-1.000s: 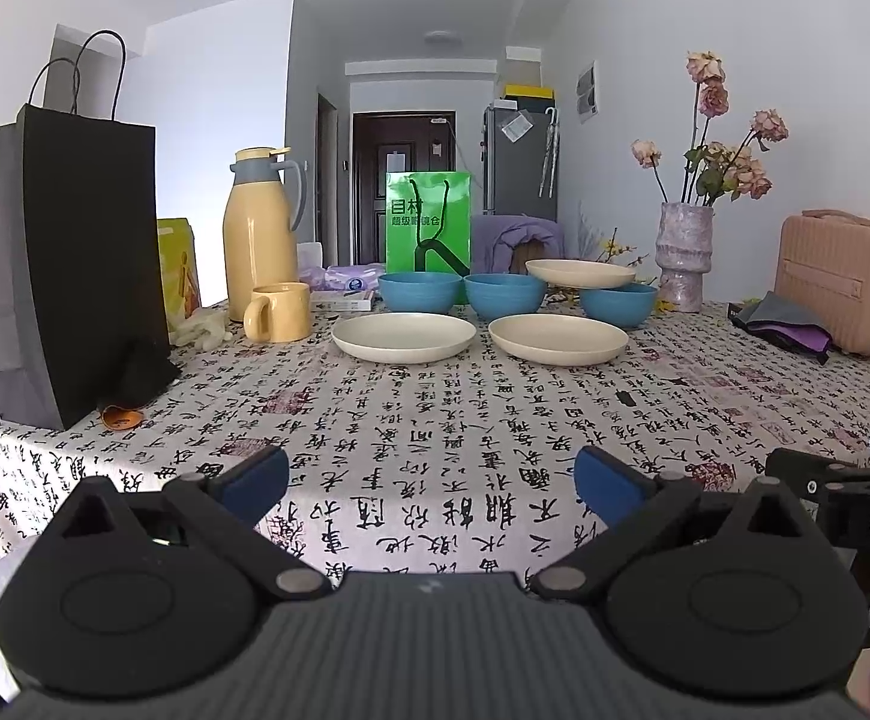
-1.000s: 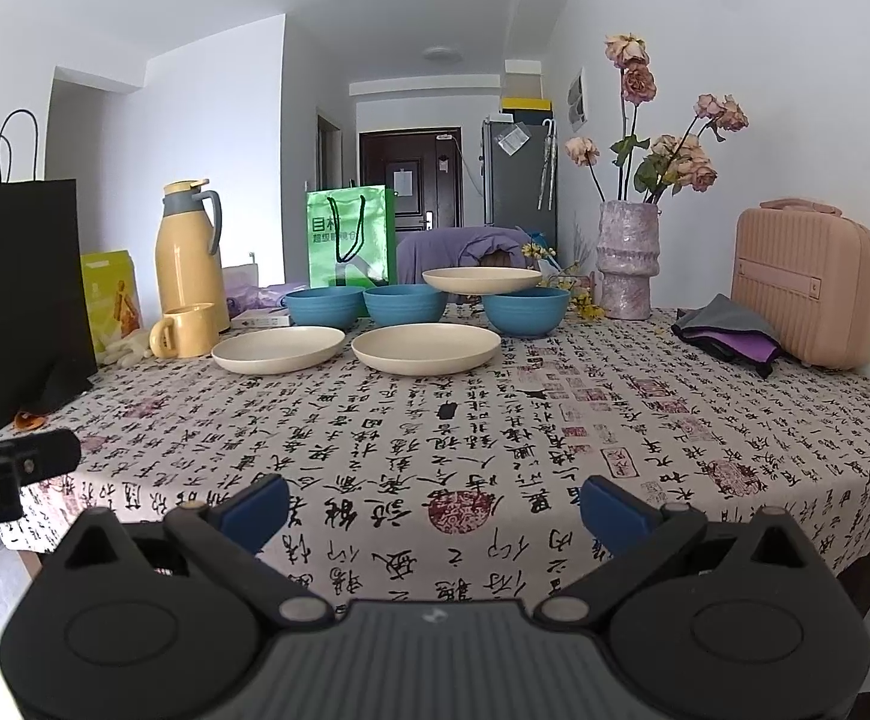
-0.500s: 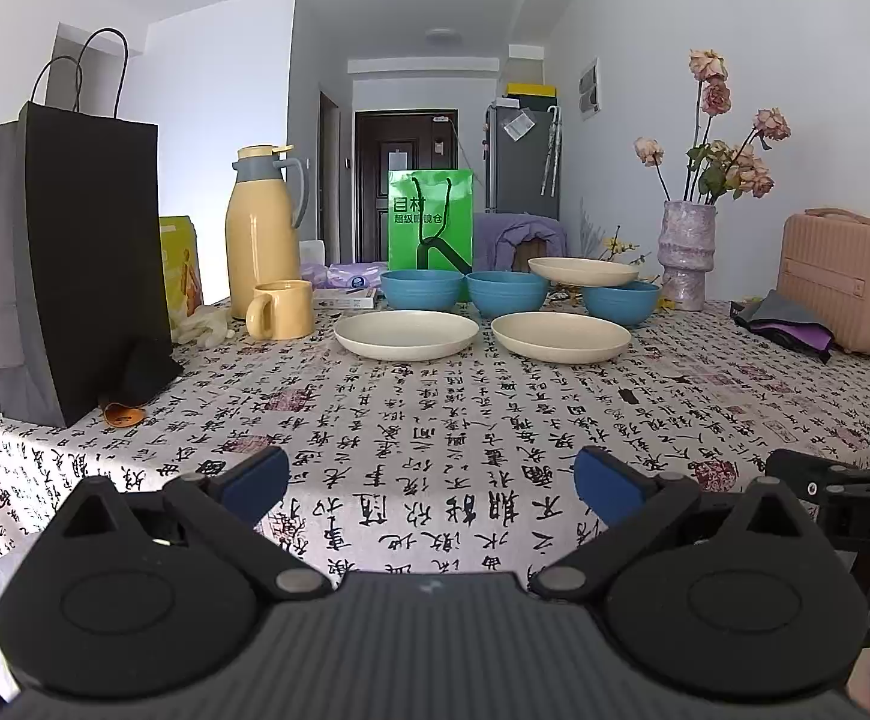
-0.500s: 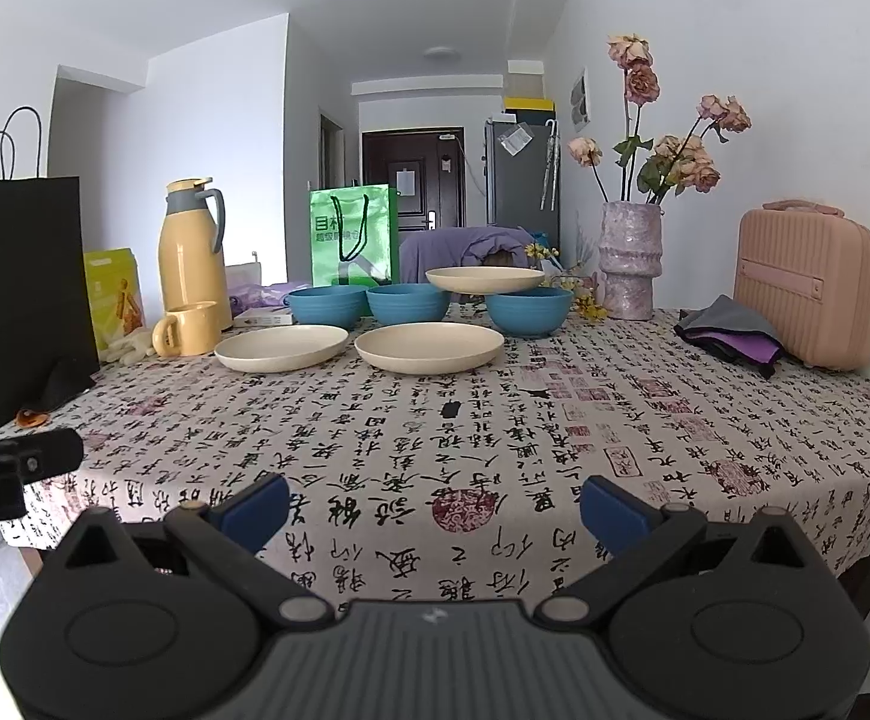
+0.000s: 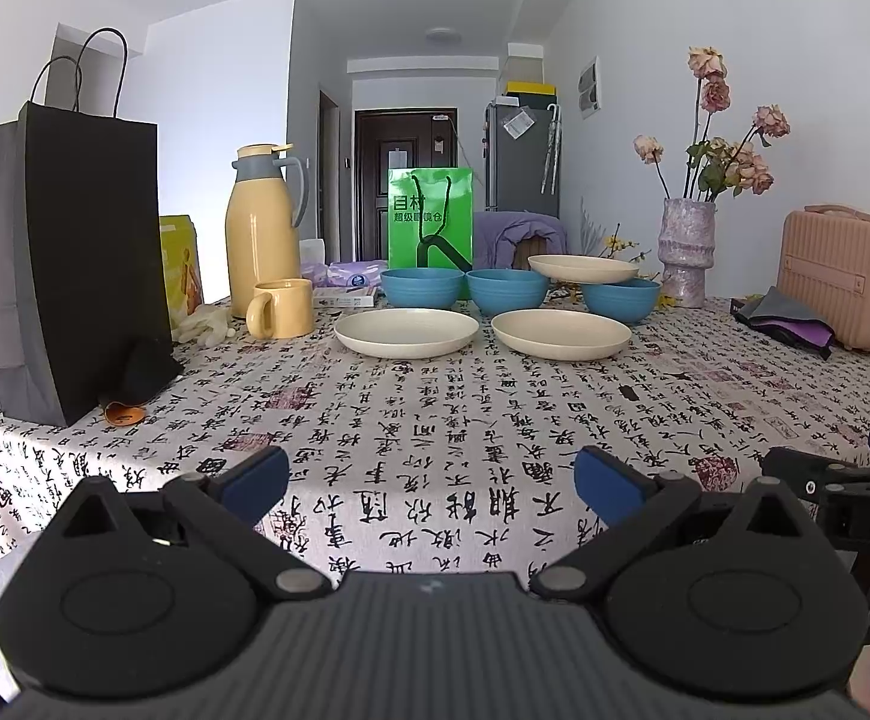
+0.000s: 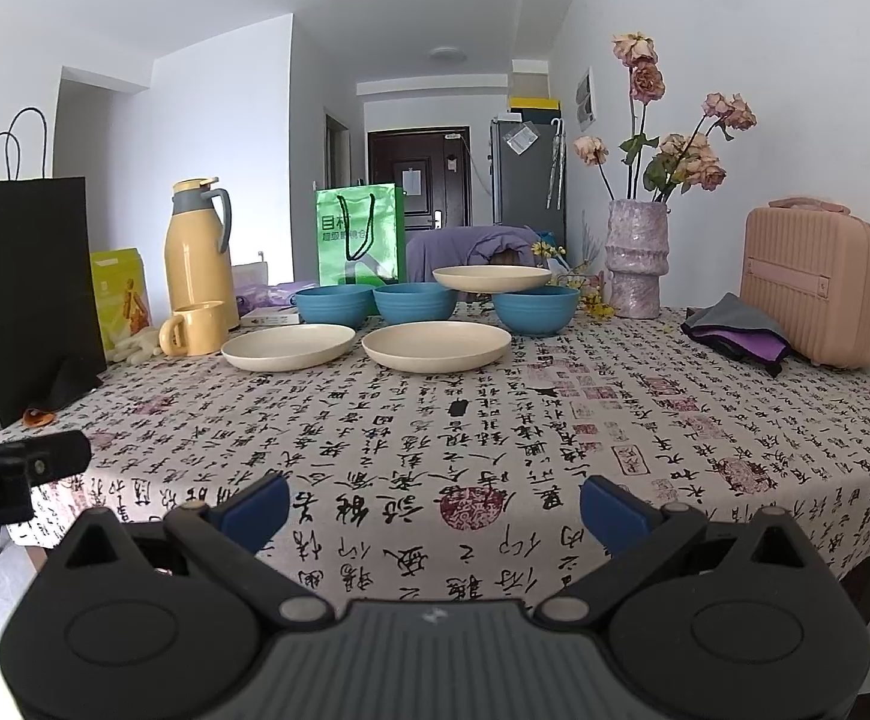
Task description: Organize plates and bowls
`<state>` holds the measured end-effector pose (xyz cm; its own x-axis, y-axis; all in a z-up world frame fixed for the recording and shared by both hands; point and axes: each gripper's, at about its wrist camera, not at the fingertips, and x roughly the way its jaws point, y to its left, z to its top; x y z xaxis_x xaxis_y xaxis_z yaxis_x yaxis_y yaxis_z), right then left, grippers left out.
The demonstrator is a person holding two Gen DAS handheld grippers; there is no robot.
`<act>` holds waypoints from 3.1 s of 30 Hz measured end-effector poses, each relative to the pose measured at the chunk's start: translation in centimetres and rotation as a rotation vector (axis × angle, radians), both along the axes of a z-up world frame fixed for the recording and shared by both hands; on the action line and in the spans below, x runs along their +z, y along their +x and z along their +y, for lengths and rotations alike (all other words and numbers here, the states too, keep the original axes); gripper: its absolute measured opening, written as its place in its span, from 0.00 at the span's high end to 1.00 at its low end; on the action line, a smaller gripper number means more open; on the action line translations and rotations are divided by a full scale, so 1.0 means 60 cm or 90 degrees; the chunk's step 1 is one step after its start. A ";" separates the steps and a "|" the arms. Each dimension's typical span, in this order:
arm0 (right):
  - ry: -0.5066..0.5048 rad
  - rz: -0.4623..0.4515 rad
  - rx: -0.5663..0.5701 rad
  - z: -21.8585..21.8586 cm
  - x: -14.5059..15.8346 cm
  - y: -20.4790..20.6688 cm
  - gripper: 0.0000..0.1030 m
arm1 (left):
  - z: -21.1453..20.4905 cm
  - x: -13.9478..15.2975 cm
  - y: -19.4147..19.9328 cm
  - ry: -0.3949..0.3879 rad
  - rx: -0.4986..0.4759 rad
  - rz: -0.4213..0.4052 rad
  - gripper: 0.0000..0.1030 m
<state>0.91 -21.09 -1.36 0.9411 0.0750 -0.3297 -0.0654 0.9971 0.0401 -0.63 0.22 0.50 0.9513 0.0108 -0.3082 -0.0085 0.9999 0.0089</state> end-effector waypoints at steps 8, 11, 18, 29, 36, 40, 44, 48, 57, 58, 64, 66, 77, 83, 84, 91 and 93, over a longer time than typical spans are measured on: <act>-0.002 0.000 0.007 0.002 0.000 -0.001 0.00 | 0.000 0.000 0.000 0.000 0.000 0.000 0.00; -0.002 -0.001 0.007 0.002 0.000 -0.001 0.00 | 0.000 0.000 0.000 0.000 0.000 0.000 0.00; -0.006 -0.014 0.012 0.003 0.005 0.005 0.00 | 0.002 -0.001 0.008 0.006 0.000 0.002 0.00; 0.001 -0.026 0.004 -0.004 0.015 0.042 0.00 | -0.003 0.012 0.052 0.003 0.022 0.006 0.00; 0.007 -0.020 -0.004 -0.016 0.017 0.074 0.00 | -0.016 0.021 0.092 0.004 0.021 0.011 0.00; 0.012 -0.018 -0.009 -0.020 0.022 0.094 0.00 | -0.021 0.025 0.110 0.007 0.021 0.014 0.00; 0.012 -0.020 -0.007 -0.019 0.028 0.112 0.00 | -0.019 0.027 0.126 0.008 0.027 0.019 0.00; 0.006 -0.019 -0.003 -0.013 0.033 0.128 0.00 | -0.014 0.028 0.142 0.007 0.034 0.027 0.00; 0.006 -0.019 0.002 -0.004 0.044 0.161 0.00 | -0.001 0.035 0.175 0.004 0.047 0.028 0.00; 0.006 -0.018 0.001 -0.003 0.044 0.165 0.00 | 0.001 0.035 0.180 0.004 0.049 0.028 0.00; 0.006 -0.005 -0.004 -0.002 0.046 0.197 0.00 | 0.011 0.036 0.215 0.004 0.062 0.037 0.00; 0.006 -0.002 -0.004 -0.001 0.048 0.208 0.00 | 0.015 0.037 0.227 0.005 0.064 0.038 0.00; 0.076 0.023 -0.030 -0.022 0.064 0.299 0.00 | 0.044 0.045 0.305 0.009 0.078 0.042 0.00; 0.086 0.025 -0.029 -0.027 0.075 0.361 0.00 | 0.067 0.048 0.357 -0.003 0.089 0.053 0.00; 0.087 0.025 -0.028 -0.027 0.077 0.370 0.00 | 0.069 0.048 0.365 0.001 0.093 0.050 0.00; 0.110 0.055 -0.003 -0.036 0.084 0.456 0.00 | 0.071 0.062 0.440 0.003 0.074 0.045 0.00; 0.141 0.071 0.027 -0.046 0.082 0.485 0.00 | 0.064 0.067 0.461 0.016 0.070 0.030 0.00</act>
